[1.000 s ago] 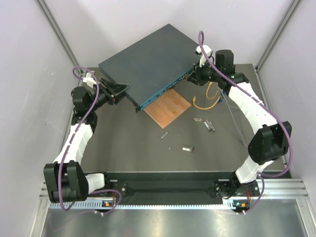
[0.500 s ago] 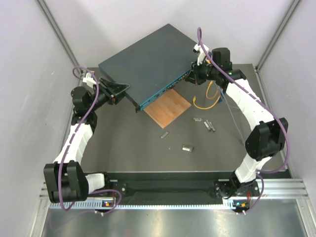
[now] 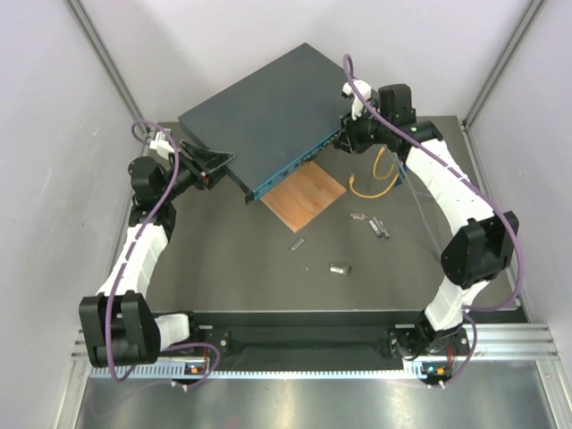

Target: Insert the plug into the switch port

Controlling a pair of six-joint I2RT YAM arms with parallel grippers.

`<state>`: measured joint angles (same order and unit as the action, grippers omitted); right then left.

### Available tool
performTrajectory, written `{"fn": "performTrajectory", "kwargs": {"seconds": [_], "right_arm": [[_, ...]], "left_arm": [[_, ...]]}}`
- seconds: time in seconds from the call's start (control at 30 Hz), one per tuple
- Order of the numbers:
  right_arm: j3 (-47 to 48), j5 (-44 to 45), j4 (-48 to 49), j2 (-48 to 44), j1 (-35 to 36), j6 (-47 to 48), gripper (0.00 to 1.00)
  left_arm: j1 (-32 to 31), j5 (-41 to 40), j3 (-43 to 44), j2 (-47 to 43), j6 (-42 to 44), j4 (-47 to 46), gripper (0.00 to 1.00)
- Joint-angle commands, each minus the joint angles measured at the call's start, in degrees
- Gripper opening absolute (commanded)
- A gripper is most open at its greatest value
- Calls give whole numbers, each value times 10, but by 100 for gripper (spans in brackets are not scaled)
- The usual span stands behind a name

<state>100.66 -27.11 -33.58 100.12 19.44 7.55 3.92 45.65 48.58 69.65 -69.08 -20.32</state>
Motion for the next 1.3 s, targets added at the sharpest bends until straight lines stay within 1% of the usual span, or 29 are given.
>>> {"fn": "performTrajectory", "kwargs": {"seconds": [0.0, 0.03, 0.07, 0.1, 0.13, 0.17, 0.2, 0.23, 0.27, 0.33, 0.37, 0.4, 0.43, 0.5, 0.6, 0.7, 0.73, 0.77, 0.8, 0.83, 0.87, 0.9, 0.97, 1.07, 1.13, 1.27], "right_arm": [[-31, -48, 108, -62, 21, 55, 28], [-54, -61, 106, -99, 17, 65, 36], [-77, -64, 102, -118, 13, 85, 52], [-118, -66, 96, -137, 7, 95, 58], [-133, -72, 86, -153, 4, 106, 61], [-152, -76, 49, -176, 2, 133, 66], [-162, -83, 31, -186, -5, 148, 68], [-173, -93, 13, -209, -6, 163, 70], [-197, -96, -15, -221, -8, 193, 75], [-221, -105, -46, -241, -8, 222, 81], [-241, -112, -66, -254, -8, 257, 88], [-252, -118, -103, -259, -8, 272, 90], [-263, -126, -118, -268, -7, 286, 92], [-302, -119, -140, -275, 2, 319, 93], [-370, -84, -127, -291, 25, 333, 87], [-433, 2, -70, -302, 77, 318, 77], [-461, 20, -29, -305, 94, 306, 69], [-474, 37, -3, -306, 124, 302, 67], [-487, 59, 21, -308, 138, 302, 66], [-498, 64, 44, -305, 152, 309, 66], [-511, 64, 93, -298, 174, 315, 67], [-513, 59, 112, -273, 182, 320, 69], [-501, 46, 168, -240, 209, 336, 74], [-470, 15, 221, -175, 234, 362, 76], [-445, -6, 236, -130, 240, 387, 76], [-421, -28, 244, -73, 247, 453, 76]], "left_arm": [[0, -39, 24, 8, 68, -12, 20], [3, -39, 27, 8, 66, -12, 24], [2, -38, 28, 8, 65, -12, 28], [3, -39, 28, 8, 64, -12, 39], [3, -41, 28, 8, 60, -12, 44], [4, -41, 28, 6, 57, -13, 49], [4, -42, 28, 5, 54, -14, 53], [5, -42, 28, 4, 53, -15, 60], [6, -42, 29, 3, 52, -17, 64], [7, -43, 28, -1, 51, -20, 73], [9, -43, 28, -5, 49, -20, 80], [11, -43, 28, -7, 48, -21, 84], [15, -43, 28, -10, 47, -22, 87], [21, -44, 24, -20, 40, -24, 94], [32, -43, 20, -34, 30, -40, 96], [44, -44, 6, -52, 6, -63, 96], [47, -43, 2, -63, 3, -68, 96], [50, -43, -1, -67, -1, -80, 95], [56, -42, -9, -72, -5, -83, 95], [57, -43, -12, -79, -6, -84, 95], [59, -45, -15, -82, -7, -83, 95], [63, -46, -18, -85, -5, -77, 95], [65, -51, -24, -90, -7, -77, 95], [71, -49, -30, -94, -5, -78, 95], [73, -43, -24, -97, 1, -68, 95], [74, -41, -20, -100, 8, -61, 95]]}}
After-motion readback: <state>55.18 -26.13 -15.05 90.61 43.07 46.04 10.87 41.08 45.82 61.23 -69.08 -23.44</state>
